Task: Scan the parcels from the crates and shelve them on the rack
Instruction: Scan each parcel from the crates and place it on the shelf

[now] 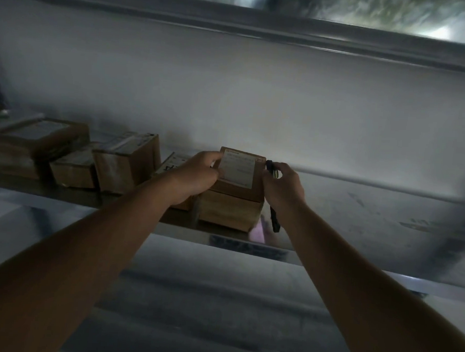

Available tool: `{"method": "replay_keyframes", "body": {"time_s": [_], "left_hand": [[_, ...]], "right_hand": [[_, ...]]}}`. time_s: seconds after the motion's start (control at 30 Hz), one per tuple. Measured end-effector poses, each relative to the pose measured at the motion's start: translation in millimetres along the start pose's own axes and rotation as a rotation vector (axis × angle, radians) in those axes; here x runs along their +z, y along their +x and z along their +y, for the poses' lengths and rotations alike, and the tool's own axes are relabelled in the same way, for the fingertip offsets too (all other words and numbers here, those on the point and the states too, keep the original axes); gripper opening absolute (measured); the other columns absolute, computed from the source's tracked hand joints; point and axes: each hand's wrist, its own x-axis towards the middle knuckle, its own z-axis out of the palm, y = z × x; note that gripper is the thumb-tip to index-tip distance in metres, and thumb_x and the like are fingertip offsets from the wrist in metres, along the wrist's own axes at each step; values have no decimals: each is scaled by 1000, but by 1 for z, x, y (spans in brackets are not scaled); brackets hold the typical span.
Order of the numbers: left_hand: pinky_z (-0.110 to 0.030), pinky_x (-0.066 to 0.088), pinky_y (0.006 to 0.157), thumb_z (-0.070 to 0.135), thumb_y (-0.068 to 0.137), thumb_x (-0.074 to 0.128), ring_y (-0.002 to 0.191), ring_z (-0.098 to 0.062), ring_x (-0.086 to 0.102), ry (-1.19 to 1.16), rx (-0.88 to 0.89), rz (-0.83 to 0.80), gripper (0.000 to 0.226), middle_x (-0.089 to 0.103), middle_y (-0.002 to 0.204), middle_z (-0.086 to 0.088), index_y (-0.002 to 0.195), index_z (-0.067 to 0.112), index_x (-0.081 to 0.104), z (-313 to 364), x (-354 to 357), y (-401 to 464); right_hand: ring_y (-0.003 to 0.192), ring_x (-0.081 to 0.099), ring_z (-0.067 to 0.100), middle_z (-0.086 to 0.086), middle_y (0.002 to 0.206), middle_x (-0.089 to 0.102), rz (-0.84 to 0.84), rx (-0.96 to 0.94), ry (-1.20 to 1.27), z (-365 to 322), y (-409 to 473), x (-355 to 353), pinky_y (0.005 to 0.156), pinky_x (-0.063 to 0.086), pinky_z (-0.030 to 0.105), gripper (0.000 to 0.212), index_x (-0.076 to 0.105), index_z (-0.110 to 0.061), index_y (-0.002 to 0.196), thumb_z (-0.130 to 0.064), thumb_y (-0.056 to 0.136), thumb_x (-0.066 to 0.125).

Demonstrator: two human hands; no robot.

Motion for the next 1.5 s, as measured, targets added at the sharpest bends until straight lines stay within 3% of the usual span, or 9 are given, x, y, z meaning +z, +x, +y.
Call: {"method": "replay_keyframes", "body": {"time_s": [0.1,0.23,0.33,0.47,0.6,0.87,1.0,1.13,1.5], "left_hand": [[-20,48,88,14,106,52,115,-6,62,64,-20,-5,41,66,112,21,143,29,62,1,-1,5],[-39,49,106,15,108,48,118,-19,61,169,-31,-15,34,69,129,-1,136,17,66,2,4,10],[-45,50,105,10,107,47,115,-27,63,248,-38,-23,29,69,124,-12,128,8,66,4,6,13],[-39,48,109,2,100,52,129,-26,57,357,30,13,49,62,140,-10,146,16,57,17,7,10],[-24,30,111,14,104,59,148,-24,41,470,147,131,60,42,162,-10,160,15,40,33,15,3],[-44,33,123,36,108,52,152,-26,36,648,263,101,58,36,167,-8,160,15,39,54,42,-14],[-51,42,116,44,108,48,143,-28,47,699,337,36,56,44,161,-6,156,17,44,69,56,-27],[-46,36,119,49,108,46,149,-25,41,721,467,-18,62,36,167,-3,161,20,37,80,69,-42],[-48,47,110,50,106,45,138,-30,51,628,781,-308,57,47,157,-7,151,16,49,124,141,-121]], "right_hand": [[92,67,21,3,126,71,-10,-2,-41,1,5,2,57,38,24,41,60,-35,146,-37,105,58],[112,68,28,4,133,69,-19,-33,-79,2,10,3,78,47,32,43,59,-34,147,-38,104,58],[111,69,29,4,132,70,-26,-64,-82,2,12,0,85,55,37,42,59,-34,147,-37,105,57],[108,69,29,5,129,72,-15,-127,-82,3,15,-15,81,56,38,39,59,-34,146,-37,107,56],[109,69,32,5,131,72,9,-231,-117,1,12,-35,93,59,47,39,59,-37,146,-36,107,55],[107,66,29,6,126,72,27,-382,-328,9,-14,-69,98,55,49,44,48,-35,155,-35,110,49],[108,64,38,11,124,70,101,-345,-459,17,-39,-89,95,55,48,45,45,-40,154,-39,109,47],[112,63,38,11,126,70,202,-293,-570,23,-75,-105,98,52,48,45,43,-40,153,-40,108,47],[105,67,39,14,129,71,537,-60,-706,52,-231,-179,95,55,50,43,52,-39,150,-35,107,53]]}}
